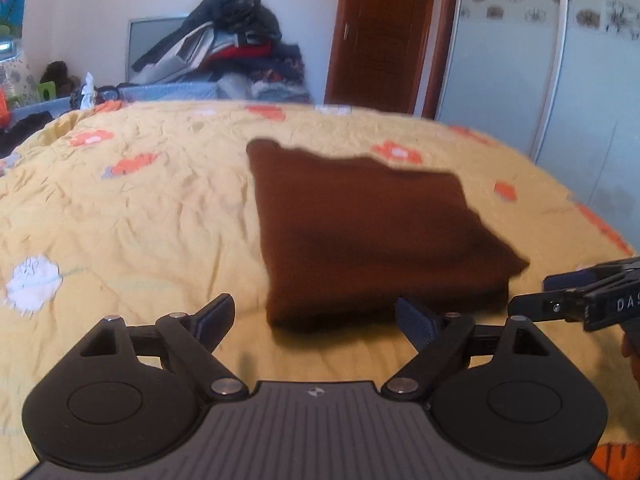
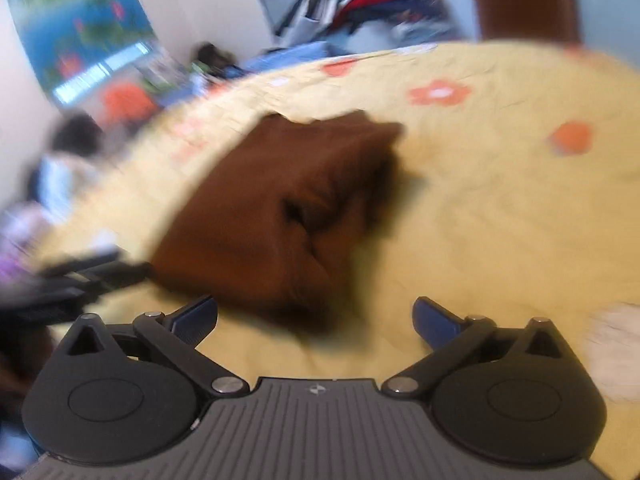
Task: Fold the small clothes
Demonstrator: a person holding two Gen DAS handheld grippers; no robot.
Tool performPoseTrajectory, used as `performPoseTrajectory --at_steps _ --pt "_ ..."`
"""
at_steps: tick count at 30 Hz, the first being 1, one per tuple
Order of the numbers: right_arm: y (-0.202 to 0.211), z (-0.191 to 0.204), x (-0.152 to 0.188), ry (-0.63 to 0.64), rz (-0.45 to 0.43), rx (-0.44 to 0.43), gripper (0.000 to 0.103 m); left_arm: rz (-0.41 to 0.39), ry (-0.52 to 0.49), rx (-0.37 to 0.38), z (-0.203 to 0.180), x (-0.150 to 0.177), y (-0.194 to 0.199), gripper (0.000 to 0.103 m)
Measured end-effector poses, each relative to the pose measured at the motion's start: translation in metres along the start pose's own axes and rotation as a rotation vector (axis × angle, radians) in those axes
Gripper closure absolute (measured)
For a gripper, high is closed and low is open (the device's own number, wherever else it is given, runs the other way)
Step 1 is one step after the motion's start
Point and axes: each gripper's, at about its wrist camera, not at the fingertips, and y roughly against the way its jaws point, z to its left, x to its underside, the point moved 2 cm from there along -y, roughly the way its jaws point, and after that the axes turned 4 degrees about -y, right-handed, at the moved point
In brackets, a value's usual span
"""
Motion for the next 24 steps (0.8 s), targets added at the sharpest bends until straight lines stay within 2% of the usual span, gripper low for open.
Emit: performPoseTrajectory --at_steps 2,3,5,6,10,12,14,24 --pt "-0.005 0.002 0.014 -0.002 0.028 0.081 0.0 0.051 -0.008 -0.015 -0.006 0.005 -0.013 0.015" --pt "-0.006 0.004 0.019 0.004 0.002 0.109 0.0 0.077 -0.01 -0.044 -0.008 0.007 -0.02 0.015" --pt "-0.012 0.011 0.023 0.016 -0.015 0.179 0.0 0.073 -0.037 -0.111 -0.01 0.012 -0.028 0.006" --pt "-0.016 0.014 0.022 0.023 -0.014 0.214 0.0 0.087 -0.032 -0.113 -0.011 0.013 -0.03 0.0" --pt "-0.034 0.021 0.015 0.011 -0.041 0.336 0.0 0.091 -0.03 -0.112 -0.01 0.014 -0.031 0.0" --pt "-0.04 0.024 0.017 -0.005 -0.068 0.355 0.0 0.09 -0.029 -0.112 -0.01 0.014 -0.031 0.0" --pt "-0.04 0.024 0.024 -0.006 -0.133 0.362 0.0 0.087 -0.028 -0.115 -0.01 0.016 -0.031 0.0" --pt "-0.039 0.022 0.024 -0.009 -0.143 0.366 0.0 0.081 -0.024 -0.127 -0.015 0.018 -0.025 0.0"
